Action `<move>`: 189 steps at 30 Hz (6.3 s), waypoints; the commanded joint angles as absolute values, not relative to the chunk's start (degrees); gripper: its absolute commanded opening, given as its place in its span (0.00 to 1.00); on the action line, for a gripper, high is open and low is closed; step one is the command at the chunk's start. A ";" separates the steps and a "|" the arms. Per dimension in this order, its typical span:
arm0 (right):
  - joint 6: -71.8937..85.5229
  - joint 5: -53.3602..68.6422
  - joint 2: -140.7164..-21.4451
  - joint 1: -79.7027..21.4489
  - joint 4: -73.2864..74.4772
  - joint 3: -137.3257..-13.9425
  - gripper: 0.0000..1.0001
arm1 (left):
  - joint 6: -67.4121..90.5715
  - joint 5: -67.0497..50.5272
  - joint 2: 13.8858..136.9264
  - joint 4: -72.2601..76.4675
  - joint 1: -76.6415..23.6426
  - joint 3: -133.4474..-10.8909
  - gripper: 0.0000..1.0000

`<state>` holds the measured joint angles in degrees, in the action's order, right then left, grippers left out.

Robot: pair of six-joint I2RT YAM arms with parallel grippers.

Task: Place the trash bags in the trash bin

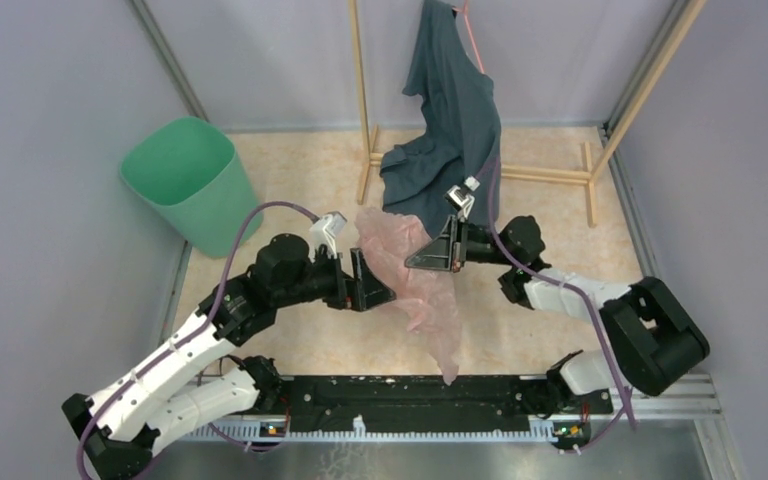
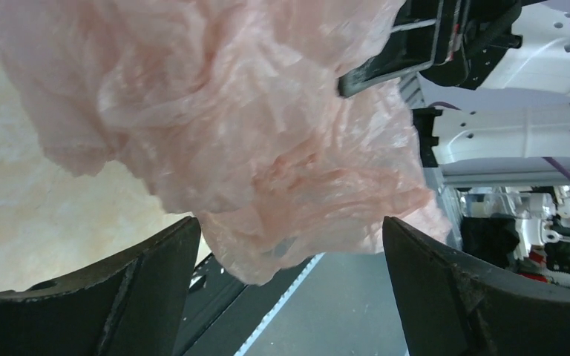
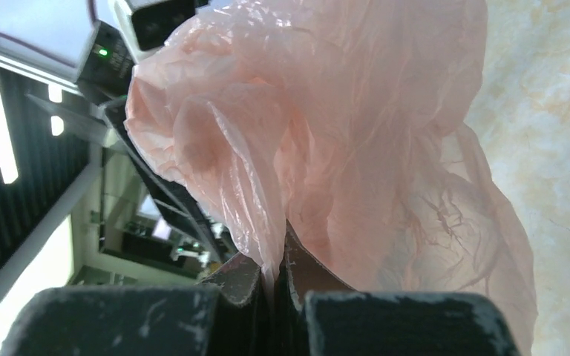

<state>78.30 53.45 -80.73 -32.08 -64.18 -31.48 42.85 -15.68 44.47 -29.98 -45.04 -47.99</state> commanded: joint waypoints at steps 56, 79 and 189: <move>17.27 8.61 -72.23 -40.63 18.00 -54.03 0.34 | 41.24 8.37 46.52 -35.54 -45.06 -63.86 0.00; 18.28 1.32 -65.22 -58.83 18.03 -63.29 0.95 | 46.70 9.76 55.28 -32.62 -45.05 -67.24 0.00; 13.29 9.11 -66.58 -32.90 3.00 -48.24 0.00 | 30.49 -10.47 51.39 -51.27 -38.69 -67.50 0.88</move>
<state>15.92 1.74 -69.32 -33.98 4.71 -49.06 36.45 -10.37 52.53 -48.66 -38.68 -61.63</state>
